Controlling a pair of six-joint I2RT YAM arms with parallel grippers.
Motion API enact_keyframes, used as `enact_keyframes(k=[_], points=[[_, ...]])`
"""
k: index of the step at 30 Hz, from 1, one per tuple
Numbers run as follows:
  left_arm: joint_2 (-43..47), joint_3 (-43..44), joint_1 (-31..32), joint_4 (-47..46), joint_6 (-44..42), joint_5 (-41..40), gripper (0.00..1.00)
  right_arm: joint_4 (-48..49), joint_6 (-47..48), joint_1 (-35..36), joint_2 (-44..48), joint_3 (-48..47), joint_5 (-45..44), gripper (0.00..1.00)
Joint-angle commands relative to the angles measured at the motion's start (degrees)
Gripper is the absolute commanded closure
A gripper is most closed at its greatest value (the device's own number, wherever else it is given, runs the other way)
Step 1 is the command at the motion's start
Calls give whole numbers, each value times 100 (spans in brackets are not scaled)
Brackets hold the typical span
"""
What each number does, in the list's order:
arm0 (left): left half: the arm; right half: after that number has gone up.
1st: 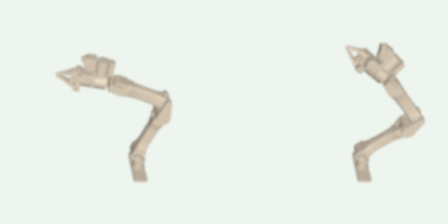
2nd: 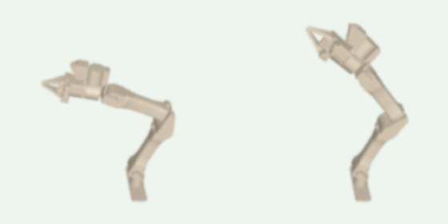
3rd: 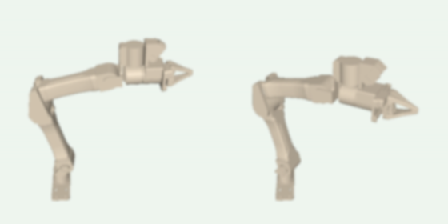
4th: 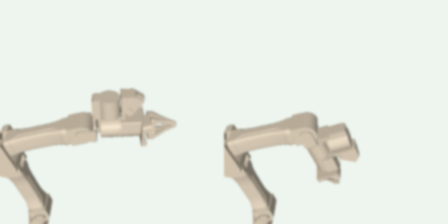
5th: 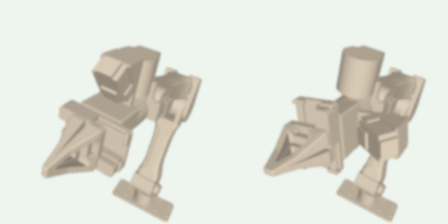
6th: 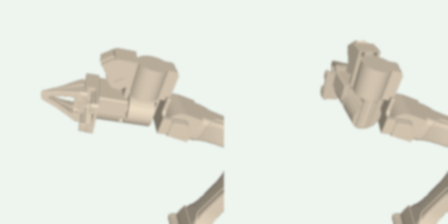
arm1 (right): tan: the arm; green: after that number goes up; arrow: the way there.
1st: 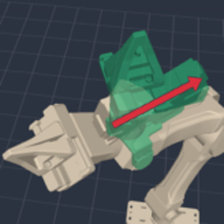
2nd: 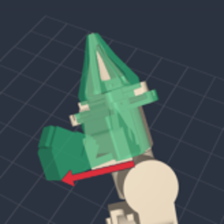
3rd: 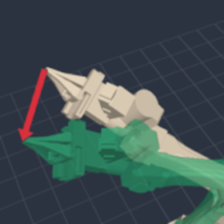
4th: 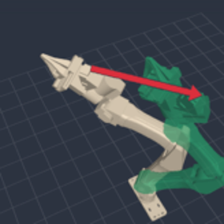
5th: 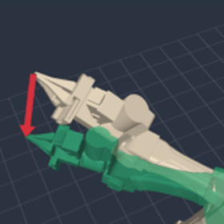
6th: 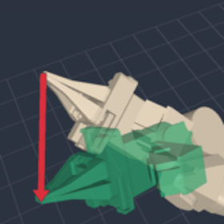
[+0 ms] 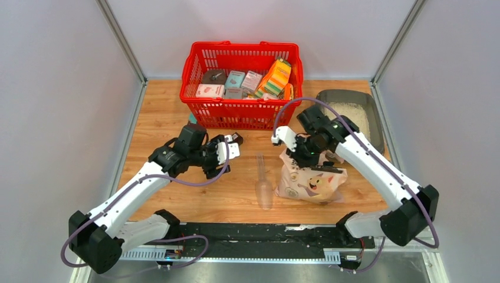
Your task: Fill the litter box with clean litter
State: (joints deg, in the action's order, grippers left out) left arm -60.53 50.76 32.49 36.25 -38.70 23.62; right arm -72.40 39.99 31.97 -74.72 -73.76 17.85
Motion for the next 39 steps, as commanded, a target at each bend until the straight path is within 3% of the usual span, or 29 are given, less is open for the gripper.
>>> enact_keyframes(k=[1,13,16,17,18,20,23,30,35,39], points=[[375,-172,12,75,90,-164,21,1070,-448,747,-532,-788,-272,100],[1254,-901,3,146,3,-410,21,693,-263,1409,-3039,-3889,333,100],[1272,-1016,3,32,-24,-410,21,657,-298,1444,-3189,-3901,299,100],[1263,-1024,3,5,-24,-402,20,701,-325,1435,-3137,-3701,211,98],[1263,-1033,3,-47,-15,-393,20,788,-334,1409,-3006,-3603,141,86],[1193,-1033,-6,-144,-6,-358,20,903,-412,1357,-2830,-3401,-61,46],[1140,-972,-6,-460,20,-419,19,912,-518,1050,-2531,-3417,182,32],[833,-393,3,-1233,-33,-60,16,535,-124,119,-2065,-3409,939,27],[376,108,-6,-972,38,108,16,-124,1026,-147,-1942,-3049,1511,26],[332,127,-6,-848,64,47,17,-81,1275,-147,-1915,-2697,1661,25]])
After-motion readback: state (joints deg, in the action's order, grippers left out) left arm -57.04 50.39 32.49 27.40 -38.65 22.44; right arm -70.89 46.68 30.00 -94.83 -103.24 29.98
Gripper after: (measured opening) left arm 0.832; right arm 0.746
